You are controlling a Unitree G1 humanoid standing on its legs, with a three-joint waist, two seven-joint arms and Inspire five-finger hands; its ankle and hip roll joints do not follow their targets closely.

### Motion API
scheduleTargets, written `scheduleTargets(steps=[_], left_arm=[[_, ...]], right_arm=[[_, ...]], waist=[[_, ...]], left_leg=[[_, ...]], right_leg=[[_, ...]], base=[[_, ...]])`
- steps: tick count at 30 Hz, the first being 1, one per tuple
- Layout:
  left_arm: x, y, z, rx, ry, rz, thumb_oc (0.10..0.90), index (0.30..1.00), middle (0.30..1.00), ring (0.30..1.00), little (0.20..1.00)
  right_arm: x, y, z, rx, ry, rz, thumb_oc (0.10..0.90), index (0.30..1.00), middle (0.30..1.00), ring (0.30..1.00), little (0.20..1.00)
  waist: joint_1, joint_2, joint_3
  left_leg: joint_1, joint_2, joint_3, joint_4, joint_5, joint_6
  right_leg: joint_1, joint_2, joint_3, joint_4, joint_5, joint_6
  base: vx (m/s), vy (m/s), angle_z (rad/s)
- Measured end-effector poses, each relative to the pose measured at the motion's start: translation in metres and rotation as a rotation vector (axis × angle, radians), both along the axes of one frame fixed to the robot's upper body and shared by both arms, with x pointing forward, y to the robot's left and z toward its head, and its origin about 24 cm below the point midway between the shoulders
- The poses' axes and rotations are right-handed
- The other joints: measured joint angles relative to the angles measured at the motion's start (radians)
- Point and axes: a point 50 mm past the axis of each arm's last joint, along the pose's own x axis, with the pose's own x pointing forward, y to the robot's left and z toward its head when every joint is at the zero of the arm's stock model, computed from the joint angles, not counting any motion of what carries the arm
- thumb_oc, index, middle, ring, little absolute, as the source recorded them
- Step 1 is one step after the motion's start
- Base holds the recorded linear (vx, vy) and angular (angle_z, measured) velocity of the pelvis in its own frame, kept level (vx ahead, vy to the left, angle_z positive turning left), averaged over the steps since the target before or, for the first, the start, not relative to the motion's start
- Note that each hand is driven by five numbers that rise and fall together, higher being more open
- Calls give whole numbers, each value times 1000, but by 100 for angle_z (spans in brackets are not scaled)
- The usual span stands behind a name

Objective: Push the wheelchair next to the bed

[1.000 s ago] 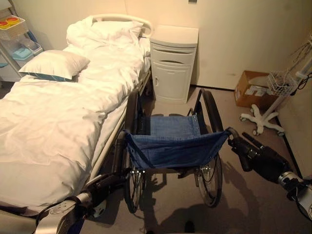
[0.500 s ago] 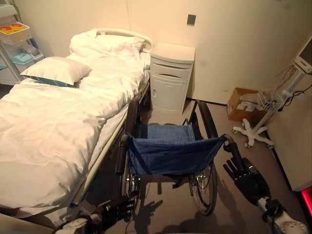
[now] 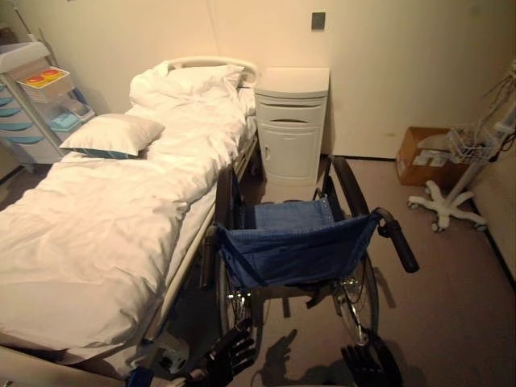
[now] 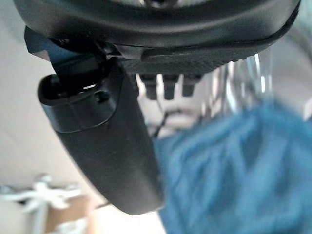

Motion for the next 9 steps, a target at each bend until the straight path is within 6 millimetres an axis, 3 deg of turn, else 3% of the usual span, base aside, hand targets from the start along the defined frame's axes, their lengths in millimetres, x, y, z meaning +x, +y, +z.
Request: scheduleTargets(steps=[2, 4, 9], left_arm=[[-3, 0, -1, 8, -4, 7, 800, 900, 900, 900, 900], [-5, -1, -1, 11, -14, 18, 800, 900, 900, 900, 900], [-5, -4, -3, 41, -23, 37, 800, 900, 900, 900, 900]], right_arm=[[7, 4, 4, 57, -56, -53, 800, 900, 900, 900, 900], [14, 13, 6, 62, -84, 7, 800, 900, 900, 900, 900], [17, 32, 1, -88, -41, 441, 800, 900, 900, 900, 900]], waist=[[1, -5, -4], [0, -10, -9], [2, -16, -17]], left_leg=[[0, -2, 1, 0, 0, 1], [2, -4, 2, 0, 3, 5], [5, -5, 3, 5, 4, 3]], right_leg=[[0, -2, 2, 0, 0, 0], [1, -3, 3, 0, 2, -2], [1, -3, 4, 3, 4, -4]], base=[[0, 0, 0], [7, 19, -4], [5, -1, -1]])
